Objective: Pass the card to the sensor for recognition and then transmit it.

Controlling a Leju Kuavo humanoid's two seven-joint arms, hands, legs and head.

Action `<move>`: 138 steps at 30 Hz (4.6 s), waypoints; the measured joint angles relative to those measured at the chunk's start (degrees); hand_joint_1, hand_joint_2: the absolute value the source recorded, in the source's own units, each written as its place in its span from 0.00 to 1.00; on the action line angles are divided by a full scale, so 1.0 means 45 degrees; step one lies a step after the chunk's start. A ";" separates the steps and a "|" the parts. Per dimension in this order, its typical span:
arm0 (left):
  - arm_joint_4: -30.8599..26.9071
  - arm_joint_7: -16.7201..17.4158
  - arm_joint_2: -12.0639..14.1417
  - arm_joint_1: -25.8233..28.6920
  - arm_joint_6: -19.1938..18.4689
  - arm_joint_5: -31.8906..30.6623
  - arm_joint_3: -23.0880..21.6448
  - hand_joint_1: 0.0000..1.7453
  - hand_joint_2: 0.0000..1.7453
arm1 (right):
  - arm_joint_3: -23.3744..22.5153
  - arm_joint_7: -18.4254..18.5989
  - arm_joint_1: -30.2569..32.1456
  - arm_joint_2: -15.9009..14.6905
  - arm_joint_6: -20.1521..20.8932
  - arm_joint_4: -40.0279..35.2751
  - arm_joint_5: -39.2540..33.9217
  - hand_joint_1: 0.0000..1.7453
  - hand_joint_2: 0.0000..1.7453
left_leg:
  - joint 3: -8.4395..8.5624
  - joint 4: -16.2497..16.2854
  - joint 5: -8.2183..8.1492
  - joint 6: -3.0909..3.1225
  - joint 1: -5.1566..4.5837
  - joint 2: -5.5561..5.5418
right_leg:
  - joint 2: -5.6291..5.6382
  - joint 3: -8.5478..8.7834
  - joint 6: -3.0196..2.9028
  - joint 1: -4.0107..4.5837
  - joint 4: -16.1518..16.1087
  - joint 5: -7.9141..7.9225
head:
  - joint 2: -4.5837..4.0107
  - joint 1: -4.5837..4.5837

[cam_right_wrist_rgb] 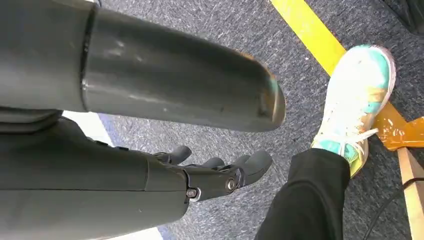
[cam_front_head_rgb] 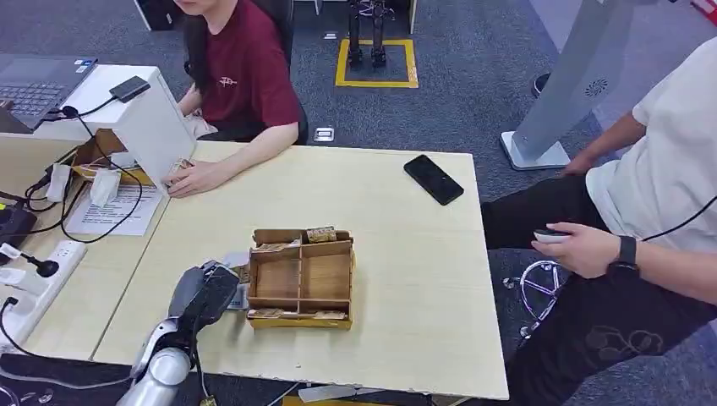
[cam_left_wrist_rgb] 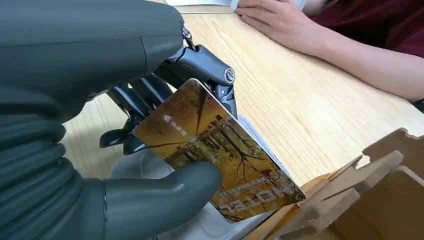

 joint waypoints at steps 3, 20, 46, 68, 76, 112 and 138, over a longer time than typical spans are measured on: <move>0.0005 0.0000 0.0000 -0.0004 0.0000 0.0000 0.0000 1.00 1.00 | 0.0005 0.0000 0.0002 0.0000 0.0000 0.0000 0.0000 0.00 0.00 | 0.0003 0.0000 0.0001 -0.0001 0.0000 0.0000 | 0.0000 0.0000 -0.0001 0.0000 0.0000 0.0002 | 0.0005 0.0000; 0.1059 0.0277 -0.0214 -0.0555 0.0209 -0.0909 0.0000 1.00 1.00 | 0.0330 -0.0223 -0.0062 0.0049 -0.0063 0.0000 0.0000 0.00 0.00 | 0.0029 -0.0001 0.0004 0.0000 0.0000 -0.0005 | -0.0008 0.0033 0.0000 0.0000 0.0000 0.0003 | 0.0000 0.0005; 0.2108 0.0379 -0.0437 -0.0992 0.0490 -0.1507 0.0005 1.00 1.00 | 0.0714 -0.0248 -0.0112 0.0126 -0.0073 0.0000 0.0000 0.00 0.00 | 0.0116 -0.0004 0.0010 -0.0002 -0.0001 -0.0007 | -0.0014 0.0127 0.0003 0.0001 0.0000 0.0009 | 0.0000 0.0000; -0.0680 -0.2594 -0.0330 -0.0653 0.0719 0.6659 0.1301 1.00 1.00 | 0.0743 -0.0287 -0.0059 0.0126 -0.0340 0.0000 -0.0019 0.00 0.00 | 0.0025 0.0000 0.0024 0.0006 0.0000 -0.0017 | -0.0020 0.0030 0.0009 0.0001 0.0000 0.0023 | 0.0005 0.0000; -0.0767 -0.2749 -0.0219 -0.0958 0.0913 0.7174 0.1384 1.00 1.00 | 0.0758 -0.0286 -0.0076 0.0126 -0.0423 0.0000 -0.0019 0.00 0.00 | 0.0010 0.0000 0.0024 0.0006 -0.0001 -0.0016 | -0.0017 0.0015 0.0009 0.0000 0.0000 0.0023 | 0.0005 0.0000; 0.0539 -0.3221 0.0010 -0.2289 0.2249 0.4818 0.1384 0.00 1.00 | 0.1093 -0.0287 -0.0249 0.0131 -0.0282 0.0000 -0.0058 0.00 0.00 | -0.0025 0.0003 0.0029 -0.0001 -0.0001 -0.0010 | -0.0010 -0.0026 0.0009 0.0000 0.0001 0.0031 | 0.0000 0.0000; -0.5595 -0.4609 0.2400 0.2126 0.6397 -0.6155 -0.2482 0.00 1.00 | 0.1098 -0.0505 -0.0061 0.0014 0.0024 0.0010 -0.0155 0.00 0.00 | -0.0044 0.0001 0.0030 -0.0002 0.0000 -0.0006 | -0.0008 -0.0051 0.0009 0.0000 -0.0001 0.0032 | 0.0000 0.0000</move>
